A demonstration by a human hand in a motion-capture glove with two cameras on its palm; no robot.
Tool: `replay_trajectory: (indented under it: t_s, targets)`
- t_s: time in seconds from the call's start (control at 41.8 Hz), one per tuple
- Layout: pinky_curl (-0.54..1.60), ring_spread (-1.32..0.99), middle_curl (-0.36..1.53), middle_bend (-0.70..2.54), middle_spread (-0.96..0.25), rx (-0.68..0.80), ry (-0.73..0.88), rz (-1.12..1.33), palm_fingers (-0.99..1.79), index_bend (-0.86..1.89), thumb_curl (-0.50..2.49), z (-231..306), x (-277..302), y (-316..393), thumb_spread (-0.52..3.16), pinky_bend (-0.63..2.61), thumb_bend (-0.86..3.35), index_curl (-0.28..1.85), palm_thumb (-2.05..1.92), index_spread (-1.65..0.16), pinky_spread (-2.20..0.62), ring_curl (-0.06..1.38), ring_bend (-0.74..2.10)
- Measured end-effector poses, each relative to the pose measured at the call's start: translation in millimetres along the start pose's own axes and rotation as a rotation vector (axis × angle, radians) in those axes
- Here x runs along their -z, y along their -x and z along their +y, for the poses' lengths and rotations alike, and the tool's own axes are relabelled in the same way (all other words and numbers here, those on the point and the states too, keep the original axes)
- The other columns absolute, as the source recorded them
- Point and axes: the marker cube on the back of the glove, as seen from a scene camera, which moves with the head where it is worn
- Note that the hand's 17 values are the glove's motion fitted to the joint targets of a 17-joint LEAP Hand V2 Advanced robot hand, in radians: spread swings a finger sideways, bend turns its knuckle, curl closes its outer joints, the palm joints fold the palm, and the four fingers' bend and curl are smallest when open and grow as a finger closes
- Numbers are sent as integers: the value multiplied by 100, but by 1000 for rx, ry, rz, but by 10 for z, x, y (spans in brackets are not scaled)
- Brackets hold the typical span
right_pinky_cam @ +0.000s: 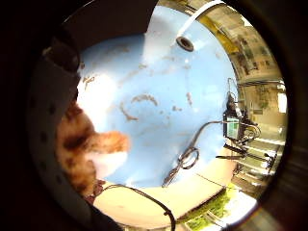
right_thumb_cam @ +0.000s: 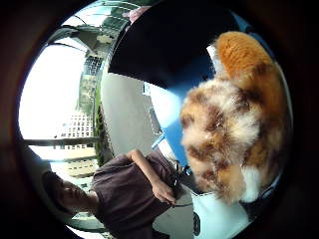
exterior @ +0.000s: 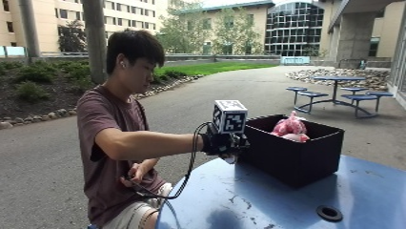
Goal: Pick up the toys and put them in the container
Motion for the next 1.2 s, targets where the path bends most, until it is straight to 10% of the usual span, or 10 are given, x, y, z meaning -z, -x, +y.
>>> replay_trajectory:
  t_s: [0.717,1.196]
  targets:
    - [59,-47,82,119,-28,-114,-117,125,53,117,99,-1208,2033,793,58,111,-1,92,61,-21,-38,78,114]
    - [59,-46,88,115,-29,-127,-41,93,44,111,101,-2480,1631,1495,63,114,-1,100,58,-24,-37,80,120]
